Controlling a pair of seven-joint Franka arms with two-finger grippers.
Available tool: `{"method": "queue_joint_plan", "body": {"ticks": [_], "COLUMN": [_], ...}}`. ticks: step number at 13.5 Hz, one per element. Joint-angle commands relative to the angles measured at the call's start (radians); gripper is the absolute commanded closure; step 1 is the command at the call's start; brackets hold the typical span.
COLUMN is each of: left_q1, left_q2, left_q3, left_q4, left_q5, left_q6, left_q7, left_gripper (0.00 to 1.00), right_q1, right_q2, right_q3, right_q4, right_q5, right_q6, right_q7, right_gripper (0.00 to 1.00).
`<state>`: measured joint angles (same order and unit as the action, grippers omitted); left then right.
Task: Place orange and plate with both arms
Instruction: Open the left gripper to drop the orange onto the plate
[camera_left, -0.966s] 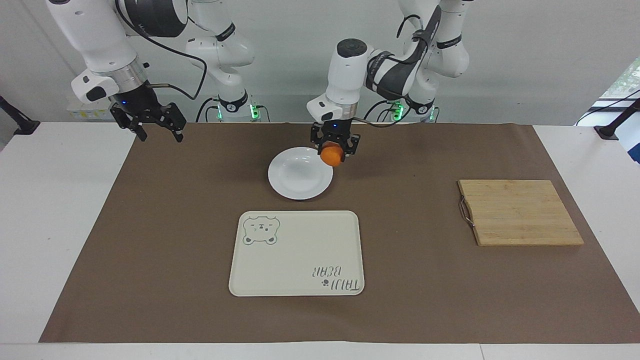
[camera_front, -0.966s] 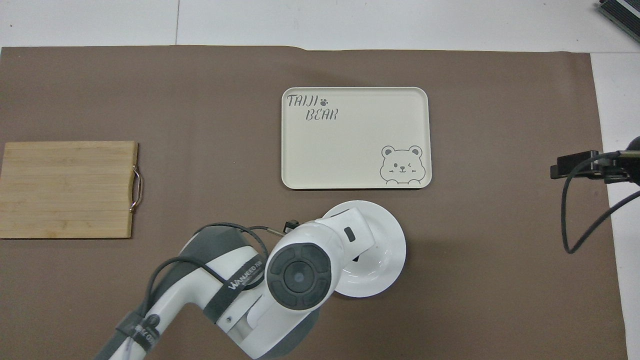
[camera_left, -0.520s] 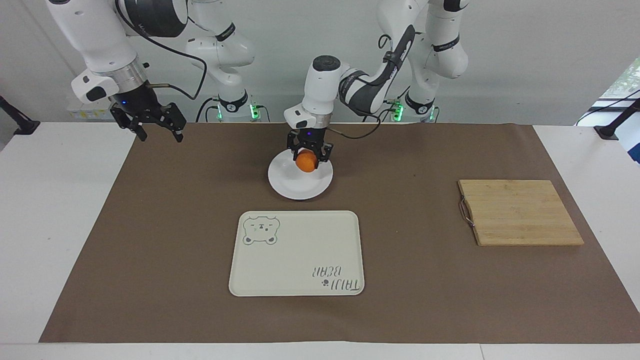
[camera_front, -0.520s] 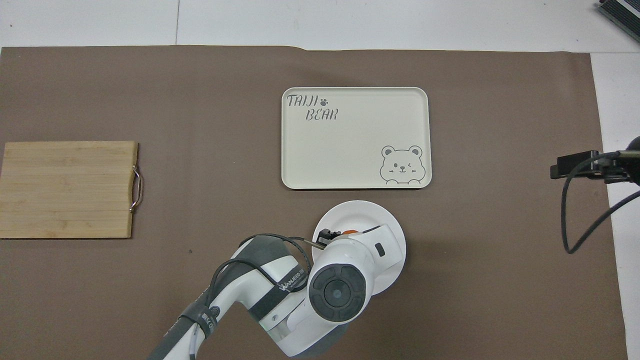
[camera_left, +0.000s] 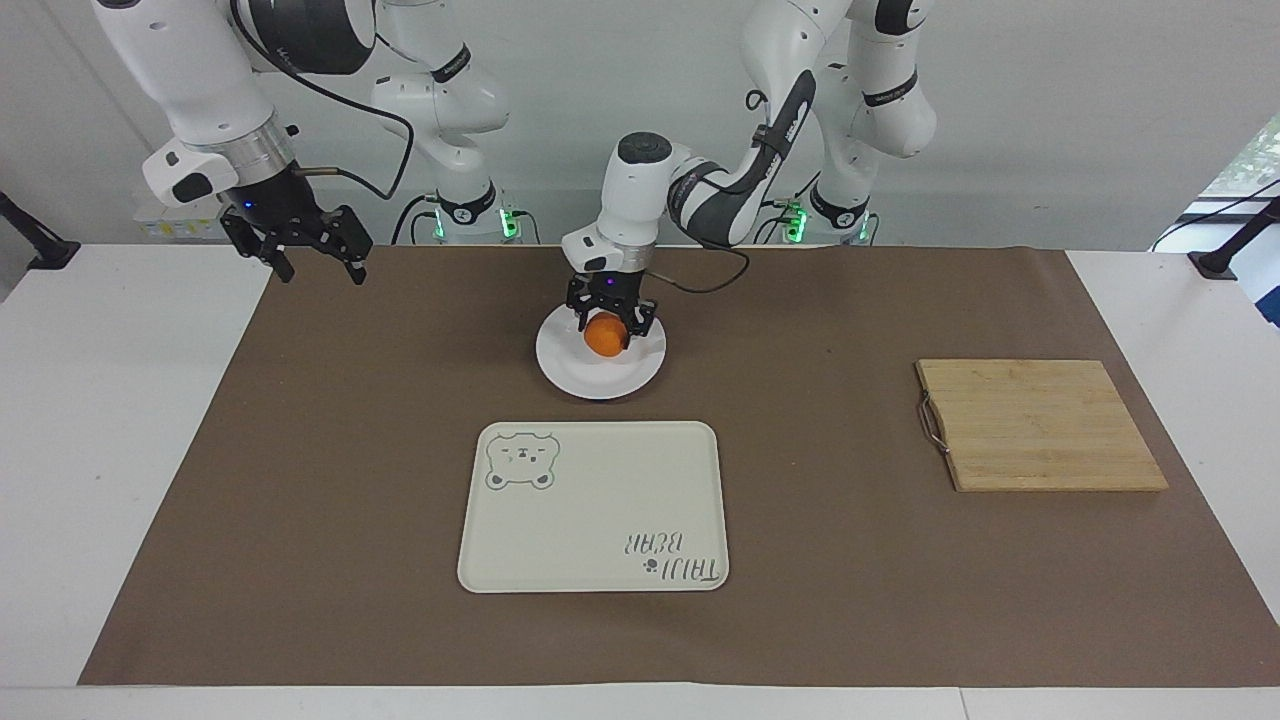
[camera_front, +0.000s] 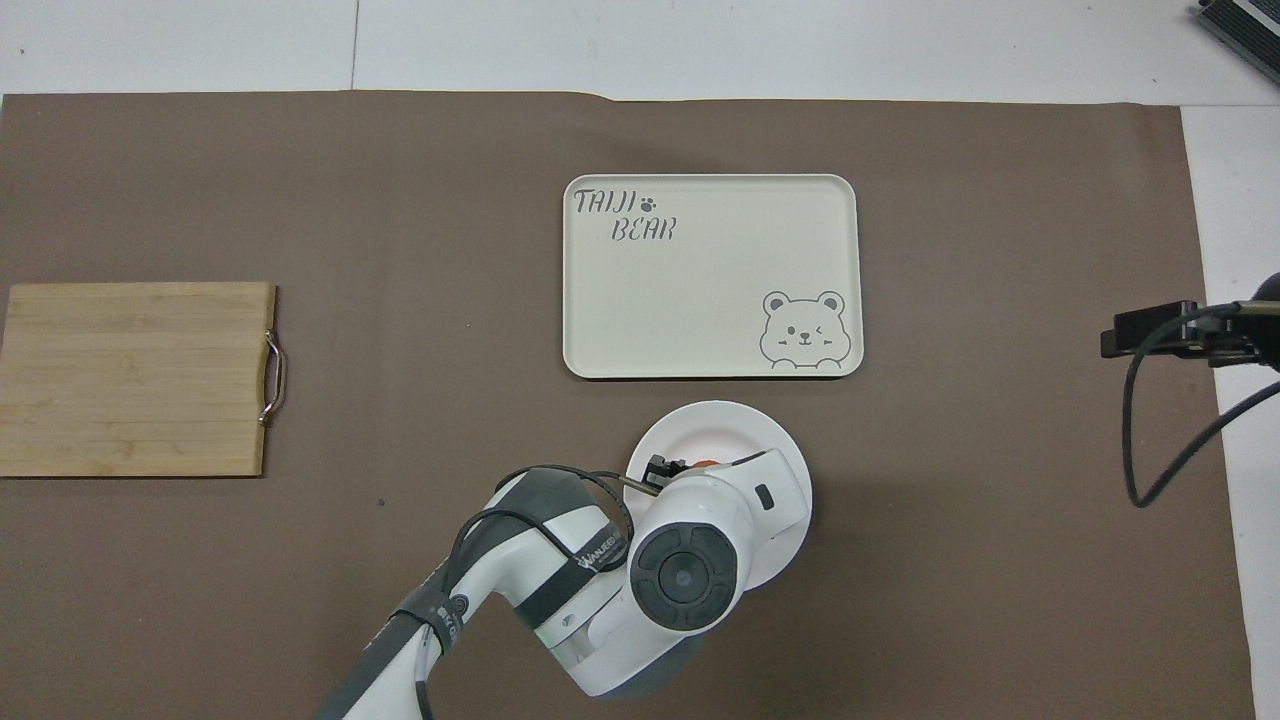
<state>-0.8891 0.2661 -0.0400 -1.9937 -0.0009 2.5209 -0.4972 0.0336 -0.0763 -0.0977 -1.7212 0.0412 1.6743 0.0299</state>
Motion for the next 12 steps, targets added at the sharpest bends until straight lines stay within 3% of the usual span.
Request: {"method": "queue_joint_plan", "body": {"ticks": [1,4,12], "left_q1": [-0.013,0.001,0.241], "left_q2": [0.004,-0.033,-0.203], "left_q3": [0.015,0.025,0.028], "left_q4": [0.021,0.021,0.019], "left_q5": [-0.007,-0.007,-0.005], "left_q6": [0.004,-0.013,-0.286], "left_q7": [0.012,0.006,0.17], "left_gripper": [0.0,0.0,0.0], "right_q1": [-0.001,-0.001,-0.001], "right_q2": [0.0,0.0,0.0], "right_q3": [0.003,0.003,0.003], "right_q4": [0.008,0.008,0.008], "right_q5": [-0.012,-0.012,-0.012], "right_q6": [-0.01,-0.01,-0.01], "right_q7": [-0.011,-0.011,-0.011], "right_gripper": [0.0,0.0,0.0]}}
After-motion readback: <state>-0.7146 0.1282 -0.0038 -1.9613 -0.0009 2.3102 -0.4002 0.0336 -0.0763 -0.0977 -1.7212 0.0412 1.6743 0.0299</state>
